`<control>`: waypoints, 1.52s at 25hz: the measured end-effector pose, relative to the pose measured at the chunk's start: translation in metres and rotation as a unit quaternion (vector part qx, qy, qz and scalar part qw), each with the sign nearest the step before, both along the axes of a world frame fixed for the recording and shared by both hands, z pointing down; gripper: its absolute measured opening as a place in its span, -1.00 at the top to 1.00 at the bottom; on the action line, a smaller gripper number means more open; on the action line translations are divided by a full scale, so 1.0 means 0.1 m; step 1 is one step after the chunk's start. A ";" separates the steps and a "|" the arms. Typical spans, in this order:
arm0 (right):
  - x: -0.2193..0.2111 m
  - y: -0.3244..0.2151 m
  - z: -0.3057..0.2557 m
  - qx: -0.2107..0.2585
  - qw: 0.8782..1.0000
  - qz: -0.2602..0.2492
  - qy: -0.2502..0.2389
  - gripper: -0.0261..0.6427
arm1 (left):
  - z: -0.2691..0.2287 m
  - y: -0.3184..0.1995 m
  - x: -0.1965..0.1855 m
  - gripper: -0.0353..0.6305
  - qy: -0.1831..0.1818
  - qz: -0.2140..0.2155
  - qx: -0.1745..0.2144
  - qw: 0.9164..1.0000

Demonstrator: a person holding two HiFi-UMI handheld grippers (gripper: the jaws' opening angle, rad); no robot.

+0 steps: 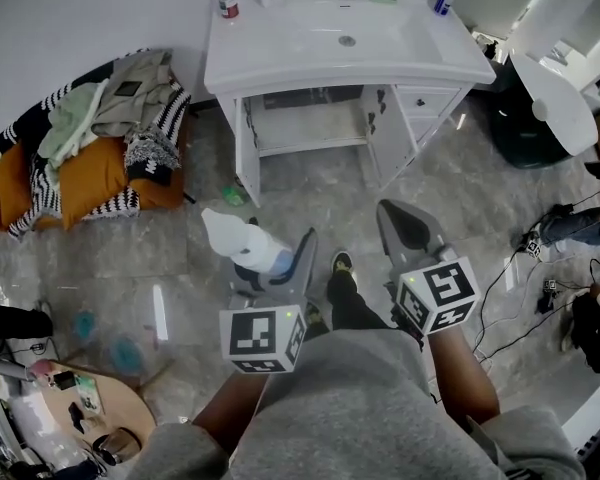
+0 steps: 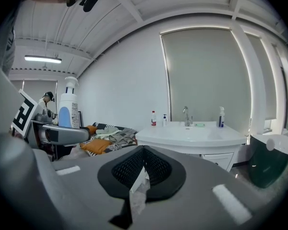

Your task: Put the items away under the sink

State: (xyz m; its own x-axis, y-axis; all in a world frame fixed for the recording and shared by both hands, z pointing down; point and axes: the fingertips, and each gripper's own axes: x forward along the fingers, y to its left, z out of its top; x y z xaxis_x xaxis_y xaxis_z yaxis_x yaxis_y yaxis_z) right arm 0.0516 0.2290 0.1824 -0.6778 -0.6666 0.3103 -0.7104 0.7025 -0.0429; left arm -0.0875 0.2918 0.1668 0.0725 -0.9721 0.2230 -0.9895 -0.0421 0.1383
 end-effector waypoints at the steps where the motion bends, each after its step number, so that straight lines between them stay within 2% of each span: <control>1: 0.02 -0.04 0.01 -0.001 1.000 0.001 0.000 0.92 | 0.01 -0.04 0.02 -0.17 -0.001 0.002 -0.001 1.000; 24: -0.03 -1.25 0.09 -0.019 0.999 -0.029 -0.013 0.92 | 0.03 -1.19 0.07 -0.16 -0.010 -0.008 -0.012 1.000; 38: 0.08 -1.78 0.09 -0.015 0.999 -0.048 -0.020 0.92 | 0.00 -1.65 0.19 -0.16 -0.025 -0.021 -0.011 0.999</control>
State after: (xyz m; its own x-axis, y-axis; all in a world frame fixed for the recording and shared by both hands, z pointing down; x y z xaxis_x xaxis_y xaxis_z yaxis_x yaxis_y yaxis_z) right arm 0.0601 0.0510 0.1916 -0.7503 -0.5888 0.3005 -0.6373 0.7651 -0.0921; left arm -0.0683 0.1266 0.1666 0.0199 -0.9691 0.2459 -0.9961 0.0019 0.0883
